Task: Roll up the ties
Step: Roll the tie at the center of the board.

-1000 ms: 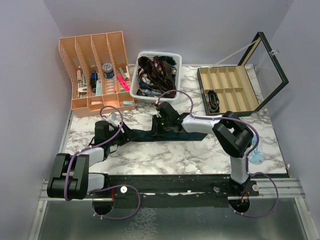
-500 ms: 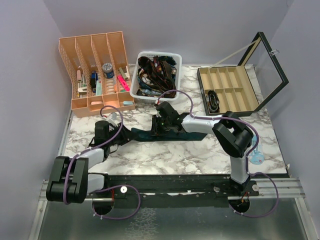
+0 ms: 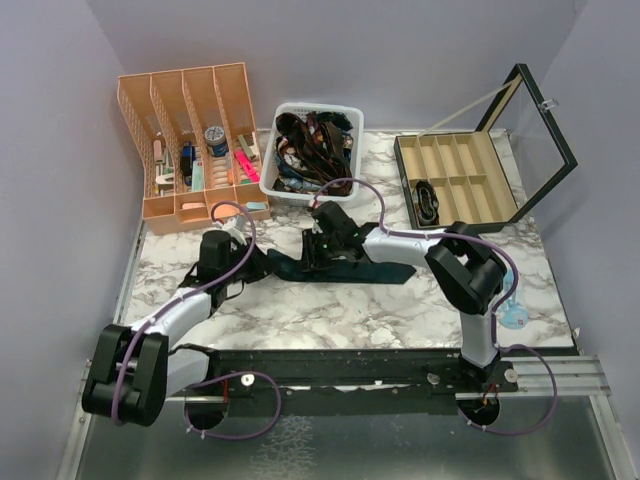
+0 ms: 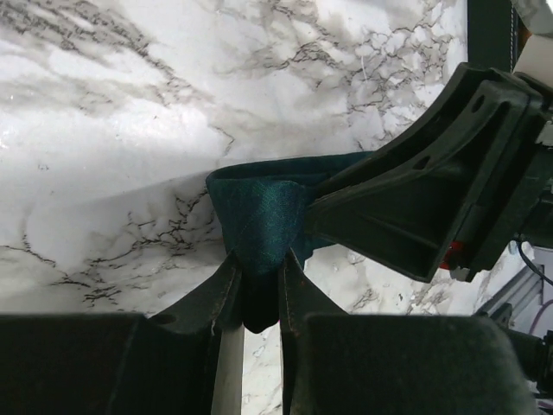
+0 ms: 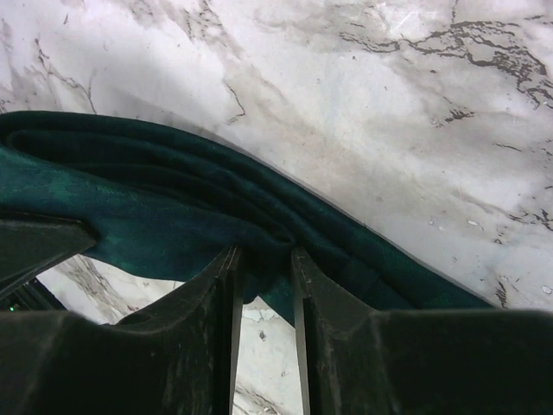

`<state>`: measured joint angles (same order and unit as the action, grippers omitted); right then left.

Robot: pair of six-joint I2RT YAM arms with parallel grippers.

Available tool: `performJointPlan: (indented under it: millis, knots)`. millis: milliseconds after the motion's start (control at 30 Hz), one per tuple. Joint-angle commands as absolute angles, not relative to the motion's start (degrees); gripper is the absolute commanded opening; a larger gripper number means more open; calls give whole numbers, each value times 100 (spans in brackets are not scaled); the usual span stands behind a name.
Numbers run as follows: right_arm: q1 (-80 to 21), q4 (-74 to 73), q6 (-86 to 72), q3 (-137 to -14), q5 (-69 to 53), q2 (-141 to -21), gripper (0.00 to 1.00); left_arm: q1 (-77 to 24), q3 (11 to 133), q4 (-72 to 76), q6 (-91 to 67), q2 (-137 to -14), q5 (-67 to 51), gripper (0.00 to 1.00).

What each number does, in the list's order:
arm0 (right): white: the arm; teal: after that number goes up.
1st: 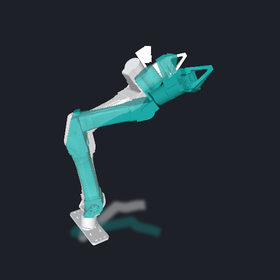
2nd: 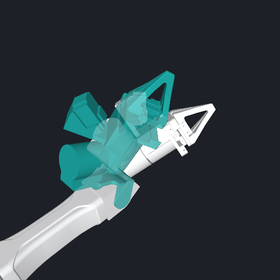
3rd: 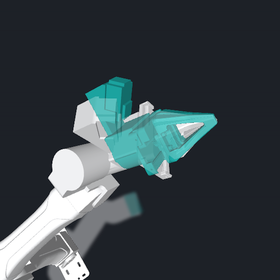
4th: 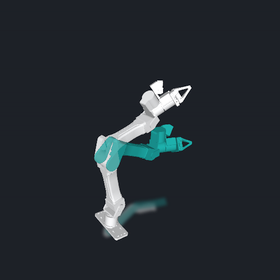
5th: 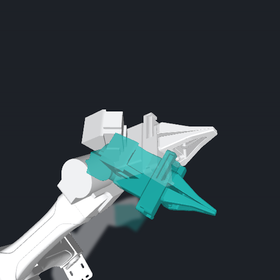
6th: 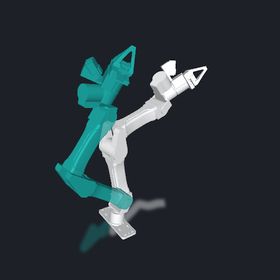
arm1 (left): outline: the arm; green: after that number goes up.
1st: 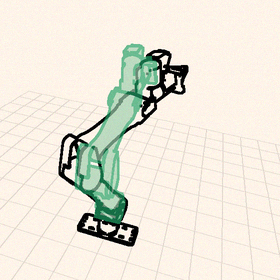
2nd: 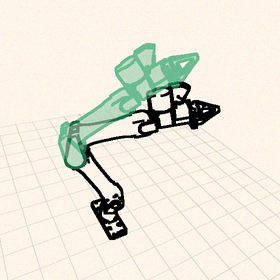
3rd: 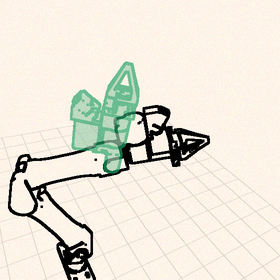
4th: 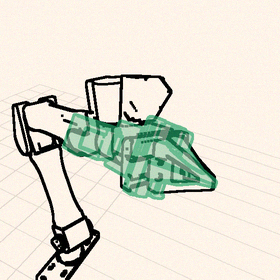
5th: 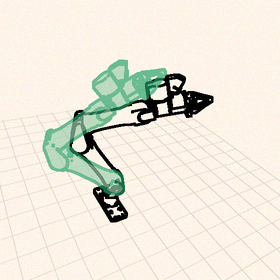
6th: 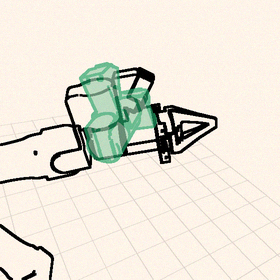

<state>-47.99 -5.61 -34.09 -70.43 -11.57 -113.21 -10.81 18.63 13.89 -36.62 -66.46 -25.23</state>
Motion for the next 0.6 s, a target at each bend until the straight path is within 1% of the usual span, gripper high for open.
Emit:
performJointPlan:
  millis: [0, 200, 267, 333, 433, 567]
  knots:
    - [-4766, -1151, -3060, -7348, -1438, -11203, 36, -1353, 2322, 198, -3212, -6203, -1512, 0]
    - [-4628, -1187, -2718, -7277, -1435, -10579, 44, -1624, 2602, -377, -3012, -5939, -897, 0]
    - [-4577, -1251, -2566, -7218, -1296, -10427, 45, -1670, 2673, -456, -2997, -5942, -849, 0]
    - [-4512, -1353, -2410, -7131, -910, -10365, 45, -1736, 2731, -476, -3004, -5927, -759, 0]
    - [-4318, -1590, -2244, -7027, -510, -10468, 43, -1845, 2781, -491, -3032, -5885, -587, 0]
    - [-4105, -1802, -2068, -6888, -324, -10558, 41, -1975, 2891, -609, -3012, -5871, -338, 0]
